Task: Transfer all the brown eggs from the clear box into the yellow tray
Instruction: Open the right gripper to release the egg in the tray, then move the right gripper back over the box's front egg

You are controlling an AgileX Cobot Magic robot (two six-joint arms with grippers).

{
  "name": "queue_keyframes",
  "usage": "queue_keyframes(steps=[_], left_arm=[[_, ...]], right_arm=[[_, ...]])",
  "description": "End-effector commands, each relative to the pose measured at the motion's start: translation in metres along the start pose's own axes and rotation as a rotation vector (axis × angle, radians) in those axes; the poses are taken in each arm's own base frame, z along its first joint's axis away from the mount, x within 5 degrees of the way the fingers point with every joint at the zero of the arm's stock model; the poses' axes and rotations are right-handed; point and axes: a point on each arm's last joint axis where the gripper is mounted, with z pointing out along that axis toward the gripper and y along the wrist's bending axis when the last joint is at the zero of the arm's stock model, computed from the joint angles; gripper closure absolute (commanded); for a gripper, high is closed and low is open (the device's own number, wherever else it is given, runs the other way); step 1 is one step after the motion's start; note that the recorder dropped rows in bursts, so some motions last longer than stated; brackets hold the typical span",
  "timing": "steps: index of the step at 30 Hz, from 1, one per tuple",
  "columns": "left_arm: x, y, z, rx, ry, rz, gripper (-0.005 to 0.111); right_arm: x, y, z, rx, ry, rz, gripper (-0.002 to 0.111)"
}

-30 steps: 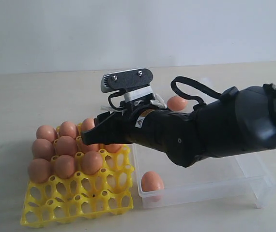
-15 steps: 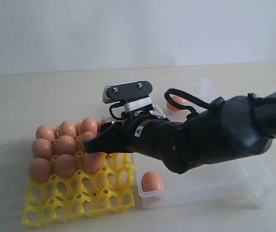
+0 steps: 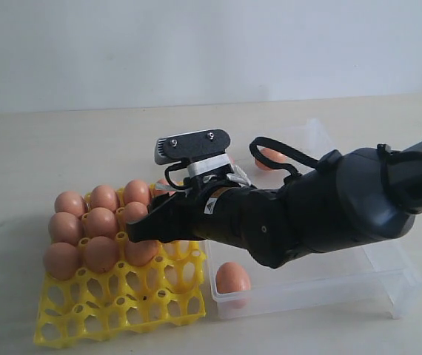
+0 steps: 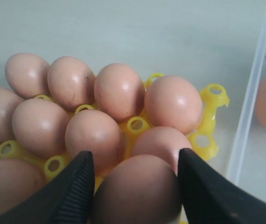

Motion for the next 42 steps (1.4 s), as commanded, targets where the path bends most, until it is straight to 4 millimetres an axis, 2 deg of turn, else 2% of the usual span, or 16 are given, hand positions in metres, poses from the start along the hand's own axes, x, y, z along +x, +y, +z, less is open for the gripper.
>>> queue_keyframes(steps=[1, 22, 25, 28, 30, 32, 39, 42], left_arm=[[-0.002, 0.0, -0.001, 0.002, -0.019, -0.002, 0.107], [-0.002, 0.0, -0.001, 0.002, -0.019, -0.002, 0.107], [-0.002, 0.0, -0.001, 0.002, -0.019, -0.002, 0.107], [-0.002, 0.0, -0.001, 0.002, -0.019, -0.002, 0.107], [-0.002, 0.0, -0.001, 0.002, -0.019, -0.002, 0.107], [-0.002, 0.0, -0.001, 0.002, -0.019, -0.002, 0.107], [-0.002, 0.0, -0.001, 0.002, -0.019, -0.002, 0.107], [-0.002, 0.0, -0.001, 0.002, -0.019, -0.002, 0.107]], right_arm=[[0.002, 0.0, 0.0, -0.002, 0.005, 0.007, 0.108], [0.003, 0.003, 0.0, -0.015, 0.015, -0.025, 0.108], [0.003, 0.003, 0.0, -0.015, 0.016, -0.027, 0.097], [0.001, 0.004, -0.002, -0.018, 0.008, -0.031, 0.072], [-0.001, 0.005, -0.004, -0.02, -0.001, -0.03, 0.051], [-0.003, 0.005, -0.005, -0.021, -0.008, -0.039, 0.04], [-0.006, 0.006, -0.008, -0.025, -0.013, -0.056, 0.046], [-0.021, 0.009, -0.023, -0.043, -0.051, -0.071, 0.05]])
